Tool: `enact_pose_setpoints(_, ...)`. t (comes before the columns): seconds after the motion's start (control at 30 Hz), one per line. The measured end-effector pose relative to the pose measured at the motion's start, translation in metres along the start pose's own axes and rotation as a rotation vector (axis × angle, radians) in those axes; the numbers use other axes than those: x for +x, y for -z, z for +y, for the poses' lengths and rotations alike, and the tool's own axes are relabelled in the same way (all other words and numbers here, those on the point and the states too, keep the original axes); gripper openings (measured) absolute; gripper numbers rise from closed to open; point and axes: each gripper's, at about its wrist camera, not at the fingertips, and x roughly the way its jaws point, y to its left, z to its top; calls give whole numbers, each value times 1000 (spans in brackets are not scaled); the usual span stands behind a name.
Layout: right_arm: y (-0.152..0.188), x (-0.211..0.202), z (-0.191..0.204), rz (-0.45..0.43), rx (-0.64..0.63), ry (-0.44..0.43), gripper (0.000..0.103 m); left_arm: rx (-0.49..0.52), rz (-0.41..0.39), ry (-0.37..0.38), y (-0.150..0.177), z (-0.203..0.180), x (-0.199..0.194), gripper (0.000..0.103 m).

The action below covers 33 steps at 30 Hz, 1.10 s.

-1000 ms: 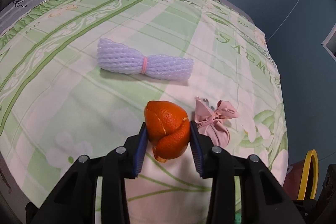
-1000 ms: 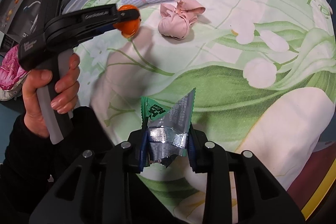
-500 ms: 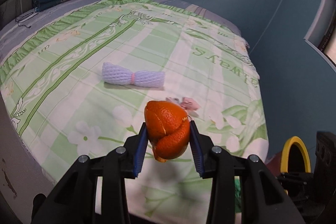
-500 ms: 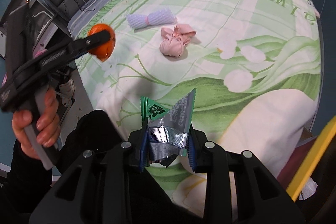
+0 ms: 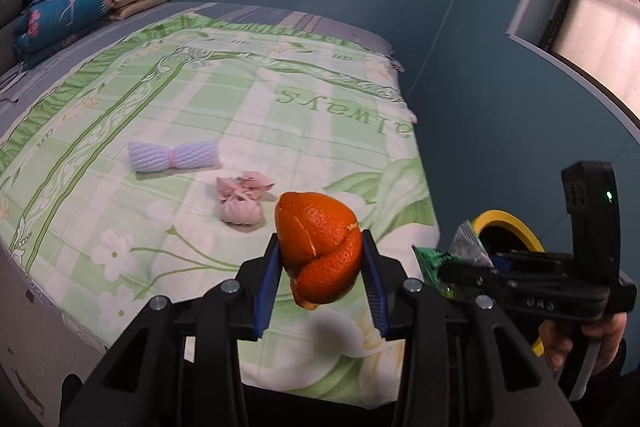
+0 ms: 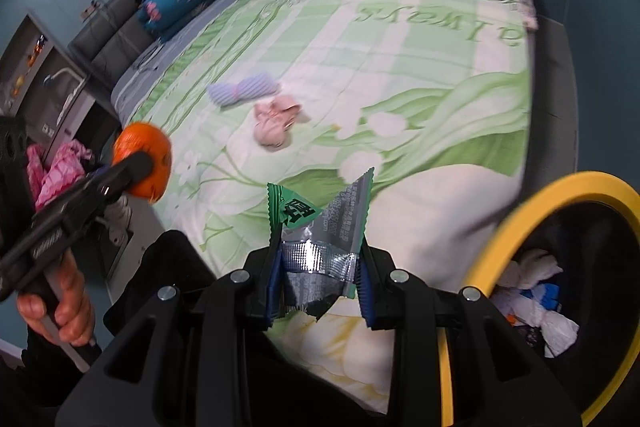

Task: Collect trash
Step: 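Lift the orange and snack packet and carry both over the yellow bin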

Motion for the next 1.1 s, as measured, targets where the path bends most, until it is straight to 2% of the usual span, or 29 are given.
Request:
enact_pose_setpoints(0.6, 15, -84, -93, -194, 186, 81, 29, 216, 6, 110, 15, -111, -14, 36)
enact_pose_setpoints(1.1, 35, -101, -156, -243, 322, 114, 29, 366, 51, 168, 29, -185, 12, 36)
